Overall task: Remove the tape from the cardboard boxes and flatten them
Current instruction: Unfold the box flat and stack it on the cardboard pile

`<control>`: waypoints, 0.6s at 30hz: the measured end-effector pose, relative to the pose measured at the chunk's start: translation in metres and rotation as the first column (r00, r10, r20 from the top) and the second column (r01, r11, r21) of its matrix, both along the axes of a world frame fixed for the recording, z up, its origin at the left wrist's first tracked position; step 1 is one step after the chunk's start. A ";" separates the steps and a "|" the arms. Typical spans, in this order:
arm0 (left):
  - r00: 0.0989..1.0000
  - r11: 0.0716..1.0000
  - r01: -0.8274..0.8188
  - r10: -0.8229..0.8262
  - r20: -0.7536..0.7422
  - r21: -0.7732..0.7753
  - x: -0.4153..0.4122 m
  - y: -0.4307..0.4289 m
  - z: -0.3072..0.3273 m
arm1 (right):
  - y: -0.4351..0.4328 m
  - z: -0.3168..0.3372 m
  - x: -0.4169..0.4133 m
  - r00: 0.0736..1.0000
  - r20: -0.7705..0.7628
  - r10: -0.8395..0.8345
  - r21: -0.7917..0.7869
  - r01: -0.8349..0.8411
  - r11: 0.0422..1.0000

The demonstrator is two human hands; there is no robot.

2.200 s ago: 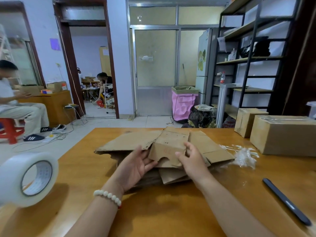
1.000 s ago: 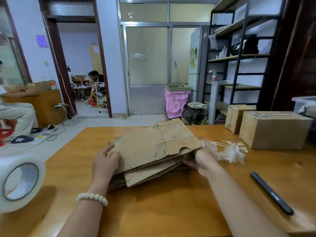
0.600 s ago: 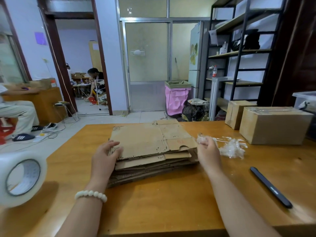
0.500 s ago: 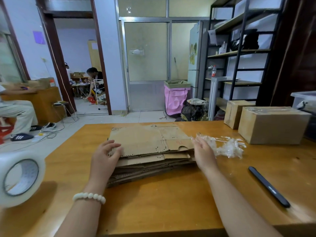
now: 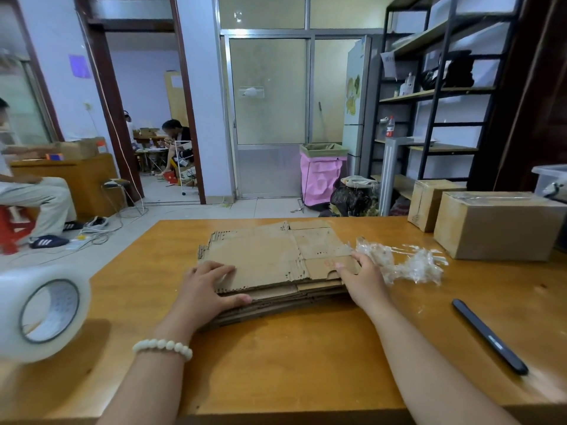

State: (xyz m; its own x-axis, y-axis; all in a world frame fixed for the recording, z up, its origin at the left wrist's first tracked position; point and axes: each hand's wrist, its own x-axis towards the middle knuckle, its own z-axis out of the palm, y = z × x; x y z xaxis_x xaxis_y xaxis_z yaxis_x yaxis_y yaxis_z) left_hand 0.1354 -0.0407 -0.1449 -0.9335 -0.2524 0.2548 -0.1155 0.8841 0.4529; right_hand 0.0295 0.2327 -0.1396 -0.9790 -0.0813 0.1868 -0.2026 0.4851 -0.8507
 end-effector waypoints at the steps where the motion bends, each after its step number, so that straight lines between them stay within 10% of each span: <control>1: 0.999 1.000 0.006 -0.005 -0.038 0.015 0.001 0.000 0.000 | 0.000 0.000 0.000 1.000 0.012 0.000 -0.025 0.000 1.000; 7: 0.926 0.751 -0.033 0.271 -0.263 0.659 -0.001 0.008 0.009 | -0.005 -0.003 -0.005 0.995 0.092 0.047 -0.081 -0.040 0.996; 18: 0.947 0.609 -0.278 0.303 0.106 0.743 -0.012 -0.021 0.005 | 0.000 -0.005 -0.008 0.989 0.117 0.090 -0.001 -0.091 0.996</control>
State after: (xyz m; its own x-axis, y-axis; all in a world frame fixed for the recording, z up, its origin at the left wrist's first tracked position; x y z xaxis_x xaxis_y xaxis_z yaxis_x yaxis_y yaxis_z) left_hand 0.1230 -0.0617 -0.1398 -0.7729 -0.6235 -0.1179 -0.2826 0.1718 0.9437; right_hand 0.0217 0.2325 -0.1451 -0.9827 -0.1713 0.0709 -0.1452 0.4733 -0.8689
